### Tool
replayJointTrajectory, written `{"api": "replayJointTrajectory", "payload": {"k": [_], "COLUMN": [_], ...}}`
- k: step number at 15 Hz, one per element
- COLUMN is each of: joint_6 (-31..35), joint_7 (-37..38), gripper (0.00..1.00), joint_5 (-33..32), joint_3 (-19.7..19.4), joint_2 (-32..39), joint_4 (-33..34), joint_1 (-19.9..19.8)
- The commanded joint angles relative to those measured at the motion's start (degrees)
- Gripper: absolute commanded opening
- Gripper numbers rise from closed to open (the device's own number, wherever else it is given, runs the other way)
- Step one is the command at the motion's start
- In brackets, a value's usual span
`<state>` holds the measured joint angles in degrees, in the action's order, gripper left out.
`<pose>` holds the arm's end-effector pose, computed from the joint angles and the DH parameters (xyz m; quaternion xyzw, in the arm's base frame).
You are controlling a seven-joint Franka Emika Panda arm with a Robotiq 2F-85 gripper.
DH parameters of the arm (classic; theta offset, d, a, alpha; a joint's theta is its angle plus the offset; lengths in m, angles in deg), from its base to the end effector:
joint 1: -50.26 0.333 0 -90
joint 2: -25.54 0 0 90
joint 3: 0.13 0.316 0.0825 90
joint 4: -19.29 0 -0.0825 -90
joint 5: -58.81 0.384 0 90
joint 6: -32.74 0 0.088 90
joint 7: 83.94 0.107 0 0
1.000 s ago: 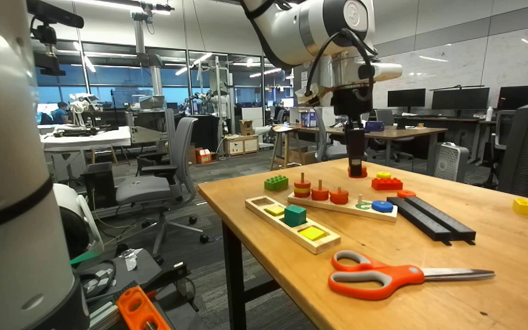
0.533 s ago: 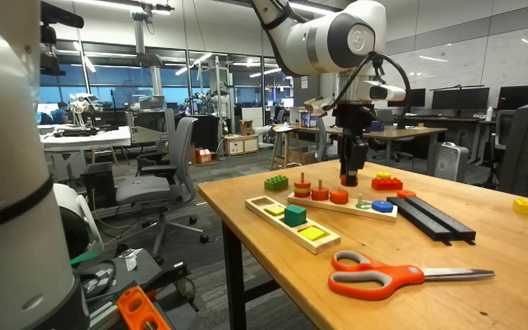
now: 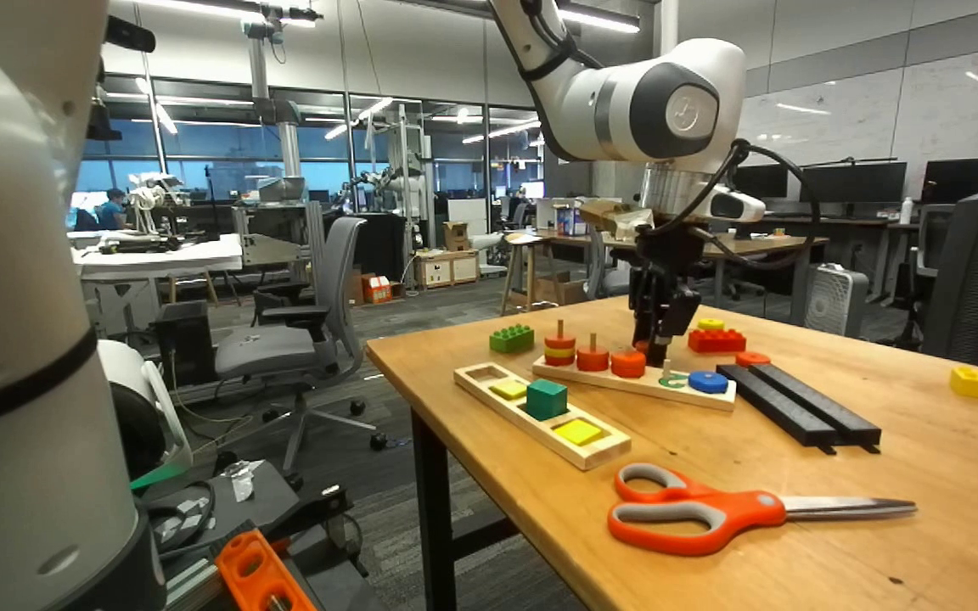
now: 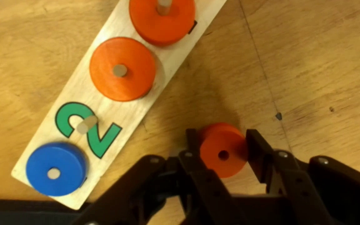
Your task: Pick up the tokens from the holder and put them on the table.
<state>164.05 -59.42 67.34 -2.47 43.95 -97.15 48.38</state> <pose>0.5886 -0.0395 0.2825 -0.9535 0.2959 0.0384 0.0418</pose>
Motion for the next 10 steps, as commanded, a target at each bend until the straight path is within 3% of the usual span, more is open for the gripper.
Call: {"api": "replayJointTrajectory", "payload": {"k": [1, 3, 7, 10], "joint_6": [-2.11, -2.05, -2.84, -4.91], "joint_7": [-2.52, -2.4, -2.17, -1.54], "gripper": [0.24, 0.69, 0.97, 1.0], "joint_5": [1.46, 1.18, -0.24, -2.53], "joint_3": [-0.23, -0.37, -0.82, -1.14], "joint_2": [2.25, 1.72, -2.14, -7.77], "joint_4": [3.41, 3.24, 1.11, -1.2], "joint_1": [-0.07, 0.06, 0.5, 1.16]}}
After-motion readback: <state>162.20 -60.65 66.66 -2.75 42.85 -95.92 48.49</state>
